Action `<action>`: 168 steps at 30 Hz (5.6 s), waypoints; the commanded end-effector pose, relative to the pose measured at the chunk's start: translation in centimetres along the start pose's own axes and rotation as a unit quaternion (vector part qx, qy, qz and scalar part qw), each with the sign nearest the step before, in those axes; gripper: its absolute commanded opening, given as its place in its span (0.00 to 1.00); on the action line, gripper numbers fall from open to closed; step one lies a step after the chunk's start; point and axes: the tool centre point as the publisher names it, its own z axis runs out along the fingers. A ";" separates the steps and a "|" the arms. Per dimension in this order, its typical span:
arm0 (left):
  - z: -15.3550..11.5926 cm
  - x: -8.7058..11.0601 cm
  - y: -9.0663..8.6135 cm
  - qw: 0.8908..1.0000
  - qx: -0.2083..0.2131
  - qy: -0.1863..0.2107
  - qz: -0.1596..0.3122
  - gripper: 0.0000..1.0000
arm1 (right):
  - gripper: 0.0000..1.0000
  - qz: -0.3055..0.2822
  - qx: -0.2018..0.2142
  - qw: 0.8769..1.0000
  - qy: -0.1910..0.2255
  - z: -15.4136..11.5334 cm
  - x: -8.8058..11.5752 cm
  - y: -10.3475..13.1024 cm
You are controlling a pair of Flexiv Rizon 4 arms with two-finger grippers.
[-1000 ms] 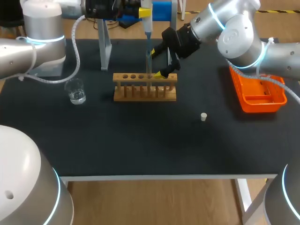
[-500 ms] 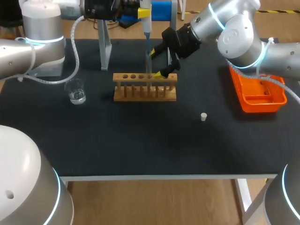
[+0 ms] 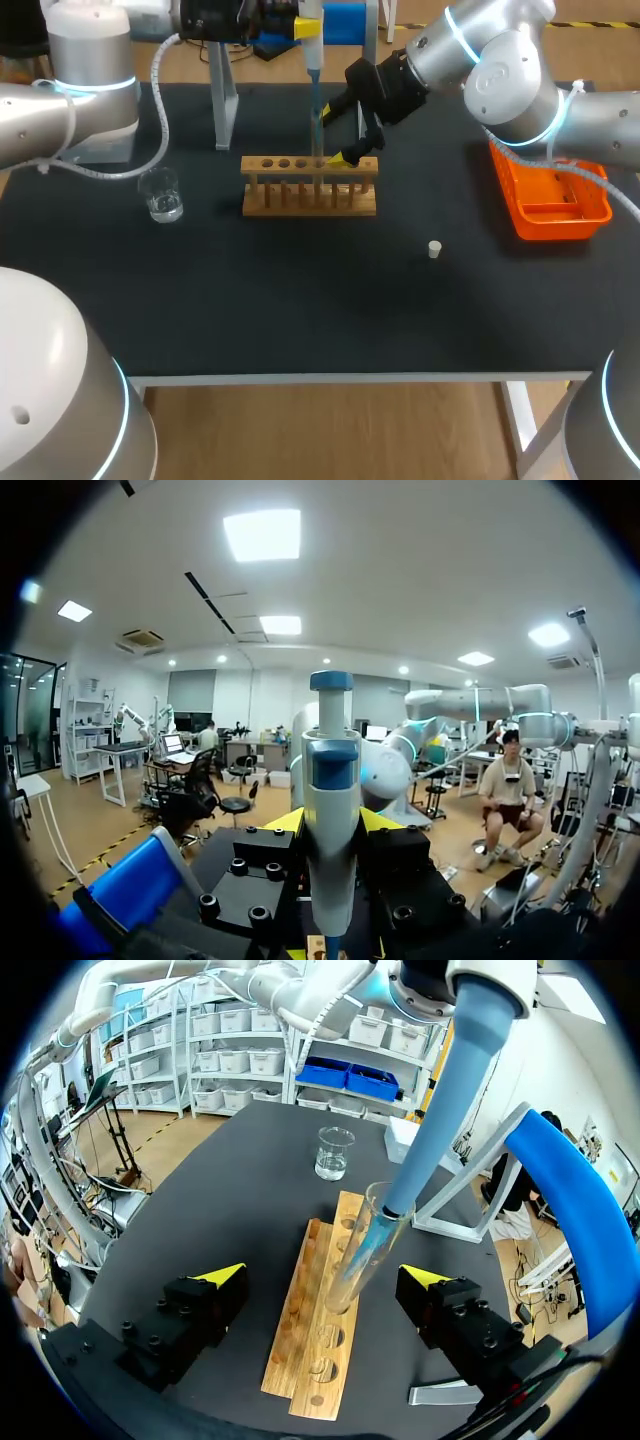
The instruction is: Invert the test tube, pick up the pipette, mount the tip to pipette, aspirate from beaker and dispense into the tube, eject the tip, return the pipette, and cap with the stopper.
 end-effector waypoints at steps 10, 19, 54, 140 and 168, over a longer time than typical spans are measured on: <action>0.0 0.0 0.0 1.000 0.000 0.001 0.000 0.00 | 1.00 0.047 -0.045 0.997 -0.033 -6.5 1.3 0.6; 0.0 0.0 0.0 1.000 0.000 0.001 0.000 0.00 | 1.00 0.107 -0.056 0.991 -0.058 -12.3 2.4 2.1; 0.0 0.0 0.0 1.000 0.000 0.001 0.000 0.00 | 1.00 0.164 -0.070 0.980 -0.084 -20.9 2.2 8.7; 0.0 0.0 0.0 1.000 0.000 0.001 0.000 0.00 | 0.00 0.198 -0.079 0.971 -0.108 -19.6 -7.5 22.5; 0.0 0.0 0.0 1.000 0.000 0.001 0.000 0.00 | 0.00 0.209 -0.062 0.971 -0.096 -18.1 -7.3 21.8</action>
